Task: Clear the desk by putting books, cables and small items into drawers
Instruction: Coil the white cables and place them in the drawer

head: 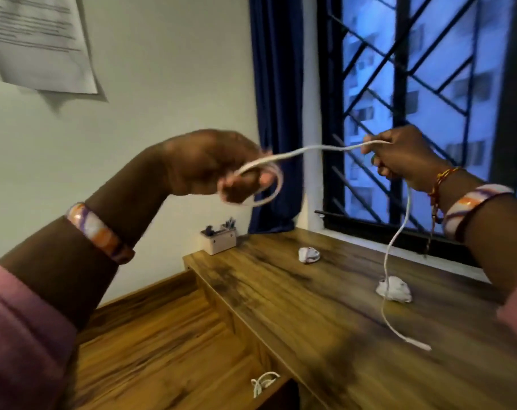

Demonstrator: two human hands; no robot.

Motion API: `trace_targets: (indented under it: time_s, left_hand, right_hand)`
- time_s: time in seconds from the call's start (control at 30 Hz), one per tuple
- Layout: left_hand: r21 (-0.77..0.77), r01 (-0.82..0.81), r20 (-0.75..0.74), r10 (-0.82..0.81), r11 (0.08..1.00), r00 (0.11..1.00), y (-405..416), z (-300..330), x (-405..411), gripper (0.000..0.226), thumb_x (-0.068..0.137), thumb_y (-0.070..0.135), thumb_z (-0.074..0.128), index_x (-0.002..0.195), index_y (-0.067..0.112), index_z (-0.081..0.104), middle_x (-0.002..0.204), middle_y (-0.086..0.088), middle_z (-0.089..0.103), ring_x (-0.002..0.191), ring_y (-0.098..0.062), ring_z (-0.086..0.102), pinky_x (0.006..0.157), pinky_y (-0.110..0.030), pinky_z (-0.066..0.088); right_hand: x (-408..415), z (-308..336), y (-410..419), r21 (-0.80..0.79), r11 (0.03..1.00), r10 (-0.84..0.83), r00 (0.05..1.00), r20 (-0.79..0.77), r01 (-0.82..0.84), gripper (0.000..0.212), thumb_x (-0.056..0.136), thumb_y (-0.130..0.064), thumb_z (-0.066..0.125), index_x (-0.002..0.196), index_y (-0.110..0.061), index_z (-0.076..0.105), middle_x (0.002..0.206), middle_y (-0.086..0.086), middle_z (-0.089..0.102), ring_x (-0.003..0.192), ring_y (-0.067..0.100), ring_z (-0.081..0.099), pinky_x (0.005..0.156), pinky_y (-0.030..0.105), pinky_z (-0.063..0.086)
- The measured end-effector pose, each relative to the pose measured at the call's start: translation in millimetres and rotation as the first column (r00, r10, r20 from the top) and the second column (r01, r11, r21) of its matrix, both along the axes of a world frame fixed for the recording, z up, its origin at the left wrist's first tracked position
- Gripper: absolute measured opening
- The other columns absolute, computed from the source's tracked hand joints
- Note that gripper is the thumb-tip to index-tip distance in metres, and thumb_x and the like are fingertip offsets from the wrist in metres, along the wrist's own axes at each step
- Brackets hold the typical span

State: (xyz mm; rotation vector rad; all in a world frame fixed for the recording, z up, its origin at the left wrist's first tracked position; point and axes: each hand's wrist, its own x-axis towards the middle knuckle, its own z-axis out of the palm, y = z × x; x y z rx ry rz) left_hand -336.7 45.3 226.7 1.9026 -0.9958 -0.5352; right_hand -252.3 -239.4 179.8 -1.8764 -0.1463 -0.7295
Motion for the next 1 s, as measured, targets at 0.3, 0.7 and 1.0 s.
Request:
trace_targets:
  time_s: [0.3, 0.7, 1.0]
  left_hand:
    - [-0.956, -0.294, -0.272, -0.444, 0.022, 0.853, -95.1, 58.7, 13.1, 0.027, 0.080, -0.005, 0.035, 0.057, 0.004, 0.045, 0.047, -0.004, 0.047, 0.043, -0.011, 0.044, 0.053, -0.019, 0.038]
    - [-0.308, -0.615, 0.945, 0.311, 0.726, -0.106, -33.1, 2.3, -42.1, 0.033, 0.097, 0.028, 0.038, 0.093, 0.000, 0.054, 0.090, -0.022, 0.063, 0.076, -0.040, 0.059, 0.066, -0.044, 0.049]
    - [-0.362, -0.050, 0.095, 0.090, 0.931, 0.991, 12.3, -22.0, -252.3, 0.033, 0.085, 0.042, 0.047, 0.066, 0.019, 0.061, 0.043, 0.008, 0.044, 0.041, -0.005, 0.040, 0.046, -0.015, 0.039]
  right_hand:
    - [-69.7, -0.9, -57.0, -0.471, 0.753, -0.365, 0.888, 0.281, 0.459, 0.029, 0.085, -0.032, 0.064, 0.075, -0.006, 0.072, 0.066, 0.018, 0.064, 0.075, 0.030, 0.063, 0.056, 0.027, 0.030]
    - [-160.8, 22.5, -23.3, -0.449, 0.780, -0.149, 0.826, 0.544, 0.436, 0.046, 0.088, -0.045, 0.055, 0.063, -0.007, 0.054, 0.048, 0.001, 0.039, 0.053, 0.021, 0.043, 0.051, 0.030, 0.028]
    - [-209.9, -6.2, 88.9, -0.536, 0.844, 0.234, 0.910, 0.342, -0.016, 0.038, 0.088, -0.051, 0.047, 0.081, -0.021, 0.069, 0.066, -0.007, 0.062, 0.073, 0.019, 0.062, 0.068, 0.037, 0.048]
